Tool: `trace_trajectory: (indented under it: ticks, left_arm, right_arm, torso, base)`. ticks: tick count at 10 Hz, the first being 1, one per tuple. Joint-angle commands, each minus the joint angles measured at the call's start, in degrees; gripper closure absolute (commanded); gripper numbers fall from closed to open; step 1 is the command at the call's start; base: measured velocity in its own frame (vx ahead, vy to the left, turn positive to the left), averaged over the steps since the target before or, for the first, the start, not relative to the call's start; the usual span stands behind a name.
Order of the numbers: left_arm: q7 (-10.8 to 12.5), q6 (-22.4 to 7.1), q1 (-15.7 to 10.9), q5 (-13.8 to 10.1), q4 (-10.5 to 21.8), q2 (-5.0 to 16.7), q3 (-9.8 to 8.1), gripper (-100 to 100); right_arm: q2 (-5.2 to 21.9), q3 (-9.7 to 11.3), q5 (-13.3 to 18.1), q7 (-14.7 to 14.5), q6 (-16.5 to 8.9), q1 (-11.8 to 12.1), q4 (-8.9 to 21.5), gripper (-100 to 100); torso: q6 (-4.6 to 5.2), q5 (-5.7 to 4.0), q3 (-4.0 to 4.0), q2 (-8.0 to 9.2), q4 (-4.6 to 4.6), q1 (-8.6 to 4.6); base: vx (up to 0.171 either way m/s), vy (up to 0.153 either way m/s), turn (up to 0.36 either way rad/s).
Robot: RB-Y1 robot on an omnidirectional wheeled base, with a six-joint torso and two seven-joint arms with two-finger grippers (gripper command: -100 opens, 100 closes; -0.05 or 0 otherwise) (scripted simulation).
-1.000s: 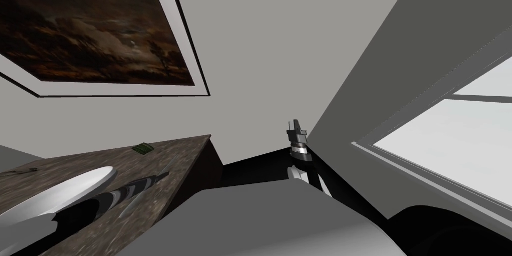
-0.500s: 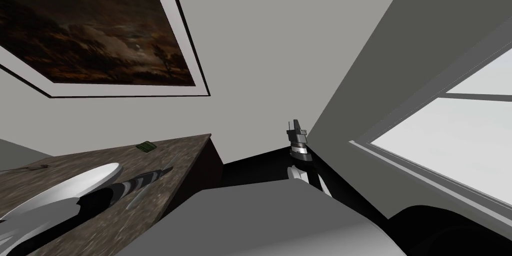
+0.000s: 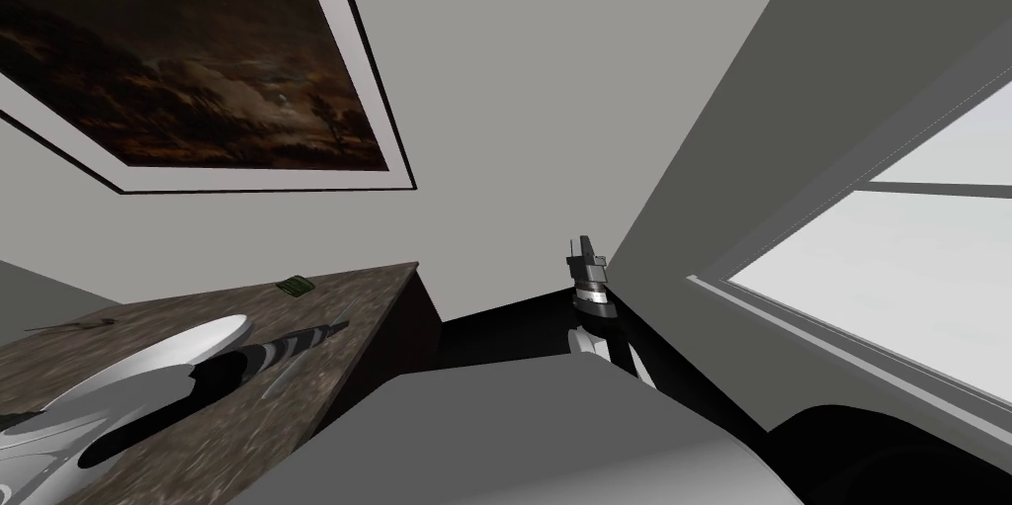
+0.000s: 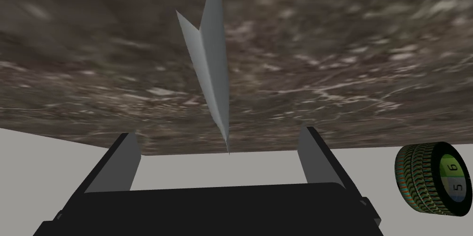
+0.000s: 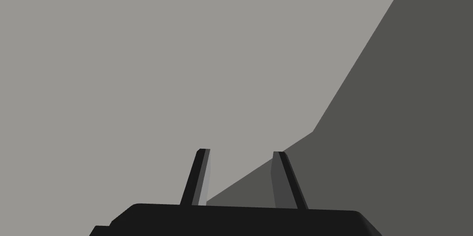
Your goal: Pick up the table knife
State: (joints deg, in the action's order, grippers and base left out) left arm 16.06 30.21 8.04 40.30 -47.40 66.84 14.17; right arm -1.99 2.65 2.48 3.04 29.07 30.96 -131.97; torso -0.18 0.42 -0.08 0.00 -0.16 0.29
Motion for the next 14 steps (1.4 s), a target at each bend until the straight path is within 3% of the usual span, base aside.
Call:
trace_trajectory:
  ticks: [1, 2, 3, 4, 8, 9, 10, 11, 12, 14]
  left_arm:
    - [1.99, 1.05, -2.86, 2.51, 2.86, -0.37, 1.71, -100]
    - [1.99, 1.05, -4.33, 2.51, 2.99, -0.37, 1.71, -100]
    - [1.63, 1.18, -4.03, 2.33, 3.31, -0.46, 1.72, -100]
    - [1.75, 1.3, -4.26, 2.42, 3.47, -0.49, 1.79, 100]
    - [1.65, 1.28, -4.25, 2.46, 3.43, -0.42, 1.79, 100]
    - [1.67, 1.27, -4.25, 2.45, 3.44, -0.42, 1.78, 0]
    - [0.25, -0.32, -1.38, 0.04, 0.58, 0.13, 0.04, 100]
    - [0.25, -0.32, -0.12, 0.04, -0.55, 0.13, 0.04, 100]
    - [-1.49, -1.68, 1.89, -2.42, -2.68, 0.63, -1.63, 100]
    - [-1.49, -1.68, 4.1, -2.42, -4.08, 0.63, -1.63, 100]
  right_arm:
    - [0.0, 0.0, 0.0, 0.0, 0.0, 0.0, 0.0, 0]
    - [0.0, 0.0, 0.0, 0.0, 0.0, 0.0, 0.0, 0]
    - [0.0, 0.0, 0.0, 0.0, 0.0, 0.0, 0.0, 0]
    - [0.0, 0.0, 0.0, 0.0, 0.0, 0.0, 0.0, 0]
    - [0.0, 0.0, 0.0, 0.0, 0.0, 0.0, 0.0, 0]
    - [0.0, 0.0, 0.0, 0.0, 0.0, 0.0, 0.0, 0]
    - [0.0, 0.0, 0.0, 0.0, 0.0, 0.0, 0.0, 0]
    - [0.0, 0.0, 0.0, 0.0, 0.0, 0.01, 0.0, 0]
    - [0.0, 0.0, 0.0, 0.0, 0.0, 0.01, 0.0, 0]
    - [0.0, 0.0, 0.0, 0.0, 0.0, 0.01, 0.0, 0]
  torso:
    - [0.0, 0.0, 0.0, 0.0, 0.0, 0.0]
    - [-0.01, 0.01, 0.01, 0.03, 0.0, 0.0]
    - [0.01, 0.0, 0.01, 0.03, 0.0, -0.01]
    - [-0.02, 0.01, -0.01, -0.02, -0.01, 0.01]
    - [-0.04, 0.06, -0.06, -0.09, -0.03, 0.04]
    - [-0.03, 0.06, -0.06, -0.09, -0.03, 0.05]
    - [-0.03, 0.06, -0.06, -0.09, -0.03, 0.05]
    - [-0.02, 0.04, -0.07, -0.15, -0.02, 0.1]
    - [0.0, 0.08, -0.12, -0.21, -0.04, 0.11]
    - [0.02, 0.07, -0.14, -0.24, -0.05, 0.12]
  base:
    - [-0.036, -0.011, 0.006]
    - [-0.037, -0.014, 0.009]
    - [-0.012, -0.006, -0.004]
    - [0.0, 0.0, 0.0]
    - [0.0, 0.0, 0.0]
    - [0.0, 0.0, 0.0]
    - [0.028, 0.017, -0.007]
    - [0.048, 0.019, -0.003]
    - [0.055, 0.024, -0.008]
    - [0.034, 0.015, -0.006]
